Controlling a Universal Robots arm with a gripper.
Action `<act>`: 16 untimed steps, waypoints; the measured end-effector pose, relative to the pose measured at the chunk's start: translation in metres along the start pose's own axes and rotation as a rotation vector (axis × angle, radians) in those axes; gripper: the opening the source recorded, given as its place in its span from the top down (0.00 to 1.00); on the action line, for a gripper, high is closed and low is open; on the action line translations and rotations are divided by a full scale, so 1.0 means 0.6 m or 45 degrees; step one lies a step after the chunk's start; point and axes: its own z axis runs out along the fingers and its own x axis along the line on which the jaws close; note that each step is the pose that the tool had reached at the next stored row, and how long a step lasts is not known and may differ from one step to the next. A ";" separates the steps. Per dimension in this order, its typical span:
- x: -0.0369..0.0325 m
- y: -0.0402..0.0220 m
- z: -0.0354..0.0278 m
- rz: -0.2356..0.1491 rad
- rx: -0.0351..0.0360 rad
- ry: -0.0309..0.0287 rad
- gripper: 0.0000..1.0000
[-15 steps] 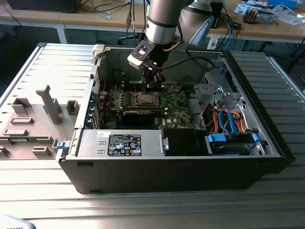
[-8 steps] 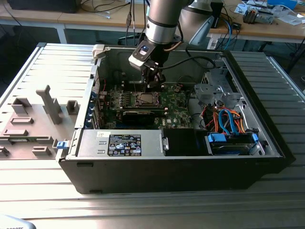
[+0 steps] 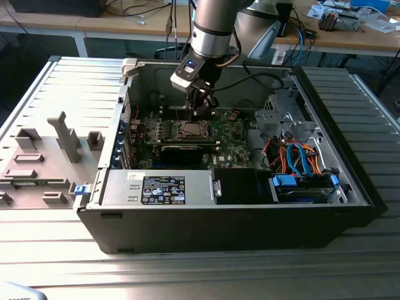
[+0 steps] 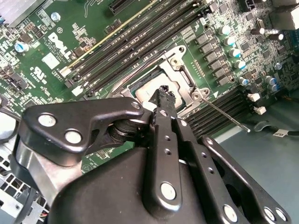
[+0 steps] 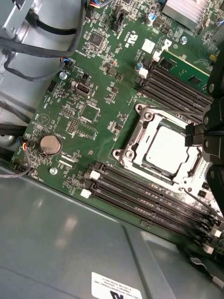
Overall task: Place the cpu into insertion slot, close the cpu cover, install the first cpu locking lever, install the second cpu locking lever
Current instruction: 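Install the first cpu locking lever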
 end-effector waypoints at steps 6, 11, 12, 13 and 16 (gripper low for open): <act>0.000 0.000 0.000 -0.041 -0.0003 -0.0056 0.89; 0.000 0.000 0.000 -0.078 -0.0006 -0.0104 0.89; 0.000 0.000 0.000 -0.084 -0.0006 -0.0113 0.89; 0.000 0.000 0.000 -0.095 -0.0007 -0.0129 0.89; 0.000 0.000 0.000 -0.117 -0.0008 -0.0158 0.89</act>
